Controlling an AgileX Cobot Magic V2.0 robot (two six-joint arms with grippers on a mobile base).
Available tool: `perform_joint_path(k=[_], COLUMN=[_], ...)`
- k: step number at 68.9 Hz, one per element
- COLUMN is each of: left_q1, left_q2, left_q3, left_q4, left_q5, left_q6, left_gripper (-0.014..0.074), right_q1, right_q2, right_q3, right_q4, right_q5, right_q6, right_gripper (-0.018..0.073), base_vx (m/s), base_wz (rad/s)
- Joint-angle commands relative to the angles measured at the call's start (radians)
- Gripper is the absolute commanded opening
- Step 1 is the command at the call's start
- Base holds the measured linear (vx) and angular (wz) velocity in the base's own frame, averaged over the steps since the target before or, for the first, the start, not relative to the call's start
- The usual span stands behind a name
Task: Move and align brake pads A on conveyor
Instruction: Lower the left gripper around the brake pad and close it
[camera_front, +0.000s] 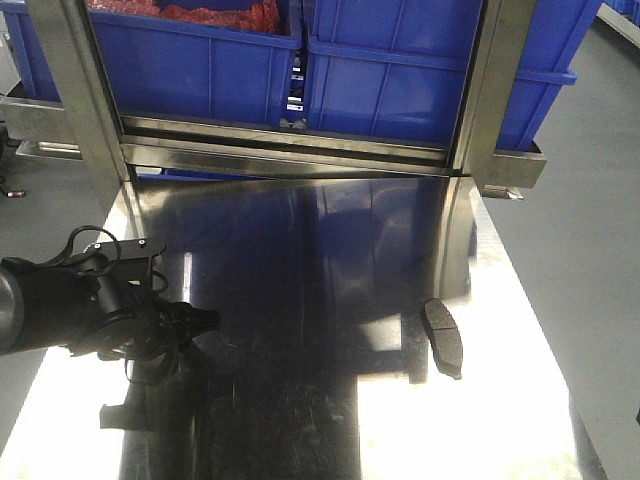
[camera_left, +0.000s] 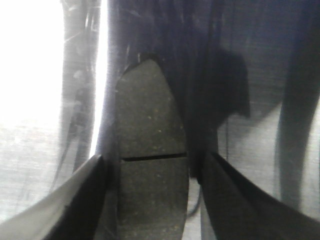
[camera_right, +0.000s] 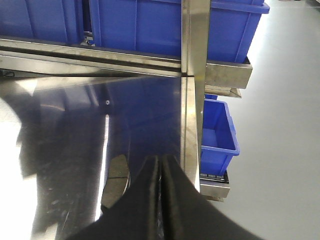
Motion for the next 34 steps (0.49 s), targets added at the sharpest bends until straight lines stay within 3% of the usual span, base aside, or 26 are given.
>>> perform_joint_path(k=[1, 34], left_q1=[-0.002, -0.002], left_q2=[-0.032, -0.049], left_q3=[-0.022, -0.024], left_q4=[-0.015, -0.004], left_q5=[-0.024, 0.021], left_q6=[0.0, 0.001], left_gripper=[0.0351, 0.0277], right_q1=[-0.005, -0.005], right_q2=[0.005, 0.005], right_q3=[-0.025, -0.025], right_q4=[-0.012, -0.012], right_q5=[-0.075, -0.075], right_q6=[-0.011, -0.011], right_gripper=[-0.0008, -0.0008], base_vx=[0.0, 0.0], base_wz=[0.0, 0.0])
